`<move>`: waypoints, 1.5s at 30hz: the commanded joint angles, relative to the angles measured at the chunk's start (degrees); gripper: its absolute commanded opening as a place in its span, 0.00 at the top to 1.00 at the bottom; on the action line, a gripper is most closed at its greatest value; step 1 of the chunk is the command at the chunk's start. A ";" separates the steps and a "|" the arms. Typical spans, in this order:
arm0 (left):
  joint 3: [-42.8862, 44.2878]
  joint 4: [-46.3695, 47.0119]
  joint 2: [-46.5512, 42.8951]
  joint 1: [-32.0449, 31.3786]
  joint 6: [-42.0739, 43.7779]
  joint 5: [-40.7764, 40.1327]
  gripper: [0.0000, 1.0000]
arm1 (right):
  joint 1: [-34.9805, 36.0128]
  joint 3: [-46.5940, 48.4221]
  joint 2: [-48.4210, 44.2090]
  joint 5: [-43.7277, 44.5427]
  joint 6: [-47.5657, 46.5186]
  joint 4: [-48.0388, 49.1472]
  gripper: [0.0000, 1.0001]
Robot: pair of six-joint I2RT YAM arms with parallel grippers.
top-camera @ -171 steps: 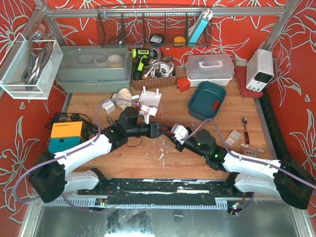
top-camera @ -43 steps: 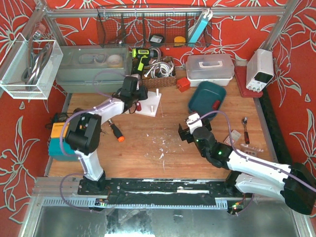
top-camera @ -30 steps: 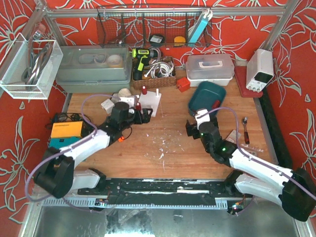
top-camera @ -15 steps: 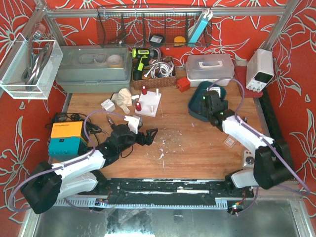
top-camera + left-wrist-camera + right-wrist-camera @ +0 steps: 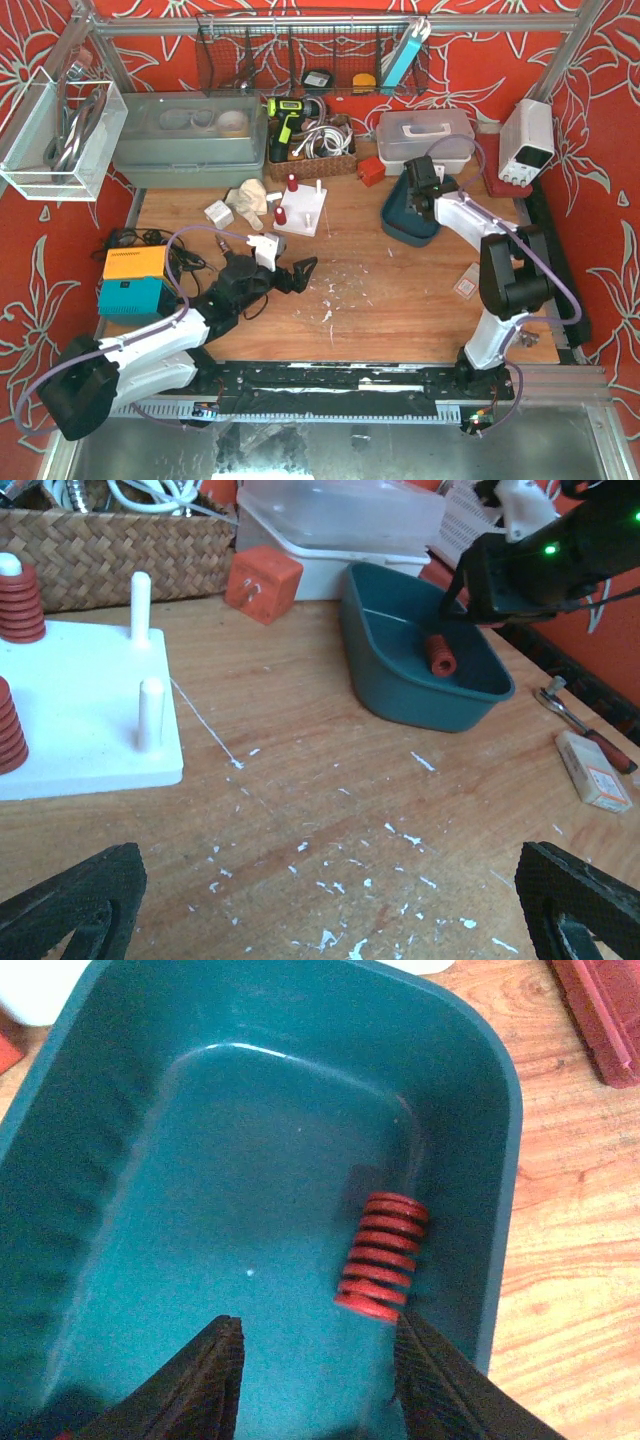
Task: Install the large spring
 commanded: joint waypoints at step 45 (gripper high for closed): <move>1.16 0.99 -3.06 -0.67 0.83 -0.08 0.00 | -2.54 15.93 21.12 5.18 12.81 -14.21 0.63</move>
